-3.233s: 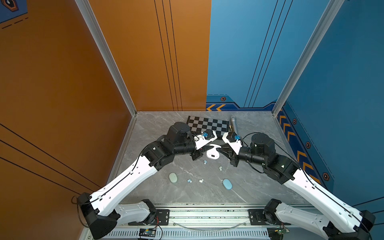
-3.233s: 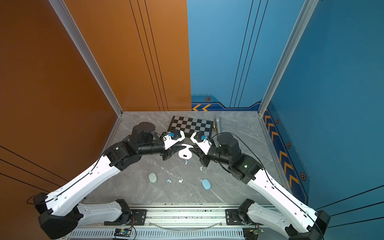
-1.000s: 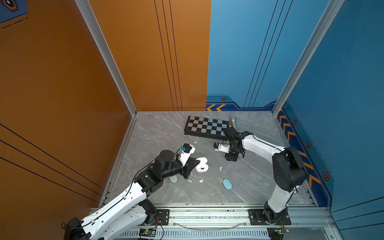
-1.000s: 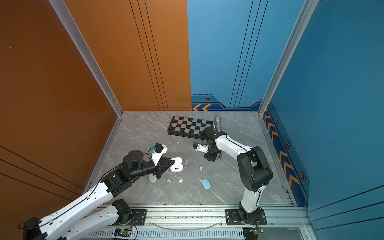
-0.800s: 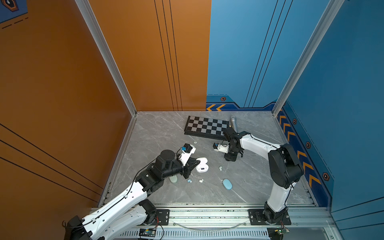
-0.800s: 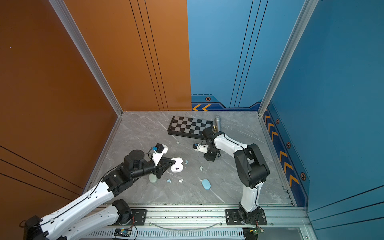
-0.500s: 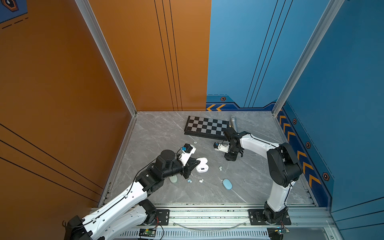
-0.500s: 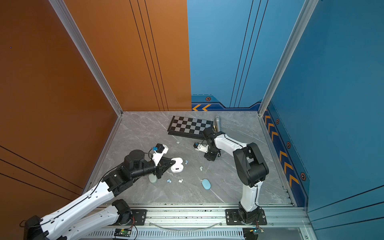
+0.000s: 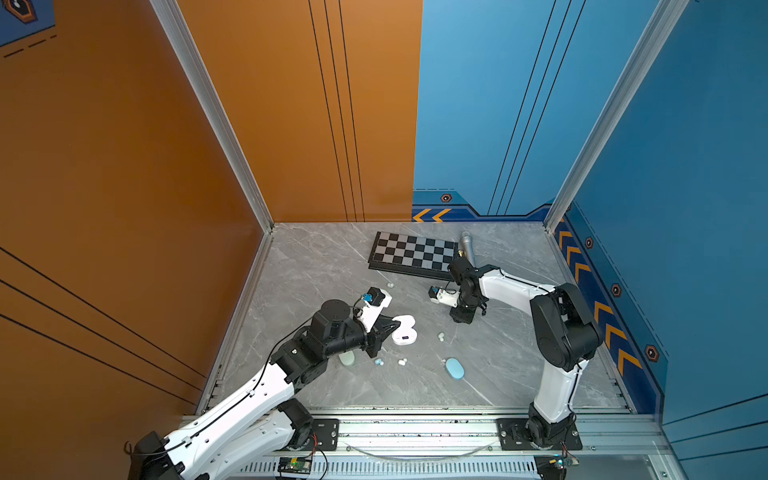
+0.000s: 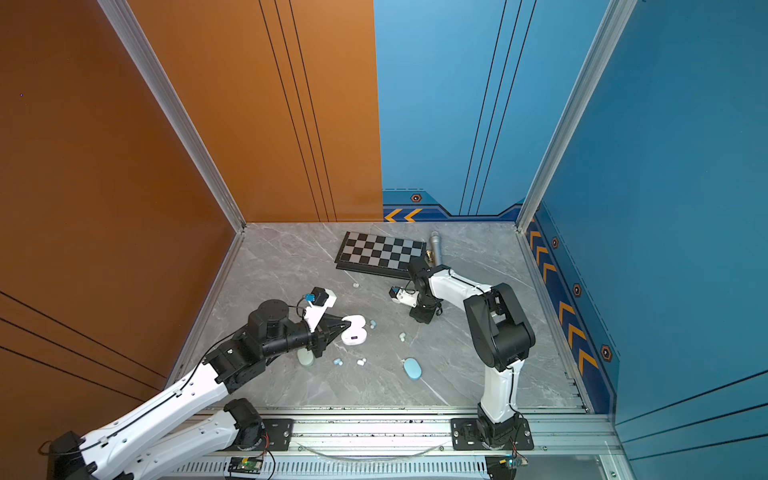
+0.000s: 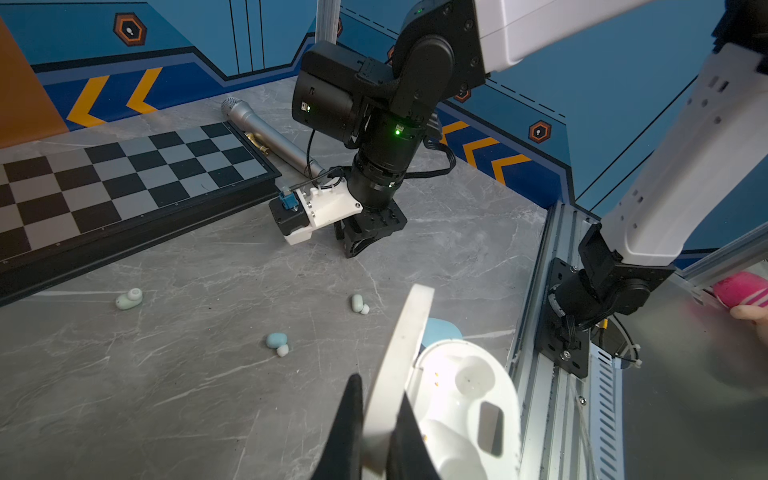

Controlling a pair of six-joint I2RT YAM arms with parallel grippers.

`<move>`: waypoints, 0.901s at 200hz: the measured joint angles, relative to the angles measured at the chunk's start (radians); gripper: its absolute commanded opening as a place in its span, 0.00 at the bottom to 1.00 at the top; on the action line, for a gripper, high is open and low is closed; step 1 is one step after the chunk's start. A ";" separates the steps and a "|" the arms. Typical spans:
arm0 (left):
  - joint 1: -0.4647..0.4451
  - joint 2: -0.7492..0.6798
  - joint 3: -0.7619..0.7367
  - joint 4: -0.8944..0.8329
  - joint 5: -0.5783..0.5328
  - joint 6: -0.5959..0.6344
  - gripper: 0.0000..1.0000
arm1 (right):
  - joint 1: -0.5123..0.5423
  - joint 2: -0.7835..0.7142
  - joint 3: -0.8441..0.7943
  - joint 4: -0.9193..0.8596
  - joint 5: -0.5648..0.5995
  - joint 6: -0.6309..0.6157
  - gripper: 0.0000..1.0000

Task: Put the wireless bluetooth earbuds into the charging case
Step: 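Move the right gripper down over a white earbud on the table, then close the right gripper on the white earbud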

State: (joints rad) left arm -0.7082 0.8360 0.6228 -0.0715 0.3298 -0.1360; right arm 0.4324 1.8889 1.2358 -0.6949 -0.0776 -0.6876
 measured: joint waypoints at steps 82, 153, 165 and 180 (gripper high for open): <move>-0.011 -0.024 0.000 0.005 -0.044 0.001 0.00 | -0.029 -0.034 -0.035 0.027 -0.053 0.084 0.19; -0.033 -0.004 -0.053 0.173 -0.184 0.016 0.00 | -0.103 -0.263 -0.036 0.046 -0.216 0.383 0.14; -0.033 0.020 -0.060 0.208 -0.199 0.027 0.00 | -0.109 -0.304 -0.036 0.049 -0.251 0.441 0.14; -0.033 0.053 -0.064 0.246 -0.208 0.047 0.00 | -0.111 -0.358 -0.038 0.060 -0.298 0.521 0.14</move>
State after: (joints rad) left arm -0.7410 0.8890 0.5583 0.1749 0.1219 -0.0895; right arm 0.3214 1.5311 1.1976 -0.6350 -0.3759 -0.1661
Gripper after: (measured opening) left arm 0.101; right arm 0.159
